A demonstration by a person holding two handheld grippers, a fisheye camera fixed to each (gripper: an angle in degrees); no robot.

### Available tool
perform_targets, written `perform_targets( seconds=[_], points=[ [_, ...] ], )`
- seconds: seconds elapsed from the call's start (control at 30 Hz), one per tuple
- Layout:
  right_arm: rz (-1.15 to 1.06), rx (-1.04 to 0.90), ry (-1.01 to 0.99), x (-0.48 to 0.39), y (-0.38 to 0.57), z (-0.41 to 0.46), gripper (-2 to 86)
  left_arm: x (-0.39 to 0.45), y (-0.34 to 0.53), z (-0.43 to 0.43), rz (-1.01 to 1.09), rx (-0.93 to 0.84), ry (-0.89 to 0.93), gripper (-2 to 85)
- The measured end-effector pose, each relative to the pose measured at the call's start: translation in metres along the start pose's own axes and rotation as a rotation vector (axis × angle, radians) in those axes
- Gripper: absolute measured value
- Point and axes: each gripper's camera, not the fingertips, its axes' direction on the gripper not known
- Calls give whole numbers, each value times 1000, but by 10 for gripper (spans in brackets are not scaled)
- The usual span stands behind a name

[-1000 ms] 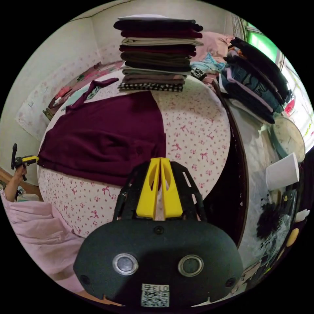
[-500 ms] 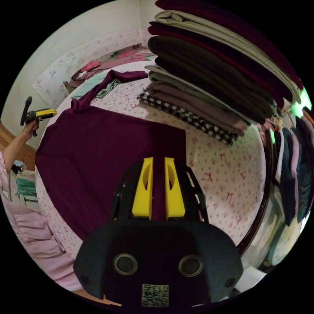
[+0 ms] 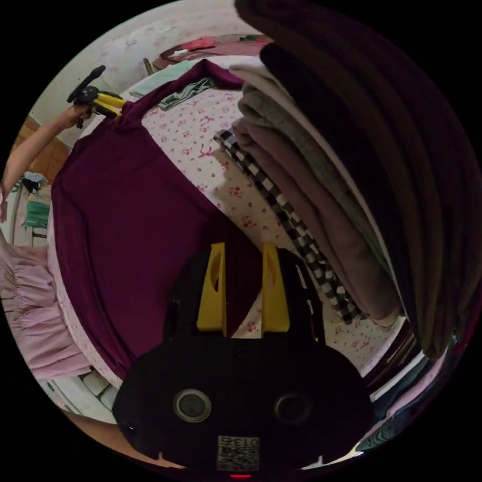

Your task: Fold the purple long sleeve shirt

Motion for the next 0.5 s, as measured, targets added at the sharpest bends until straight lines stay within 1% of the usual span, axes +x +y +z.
perform_targets(
  seconds=[0.07,0.17,0.23,0.33,0.4,0.47,0.5],
  points=[
    [18,-2,-46,5,-6,1,78,0,-1,0,17,10,62,35],
    [4,-57,-98,4,-18,2,42,10,3,-6,46,23,25,19],
    [-19,-53,-48,-7,-23,-3,33,17,9,-17,67,58,-8,15],
    [-60,29,68,-39,-16,-32,25,29,31,-45,92,180,-18,11],
    [-81,94,128,-62,-3,-50,23,44,49,-62,133,247,-65,10],
    [-90,143,190,-87,14,-64,22,71,77,-78,195,296,-176,9],
    [-90,166,238,-105,28,-71,21,79,85,-81,213,304,-201,9]
  ],
)
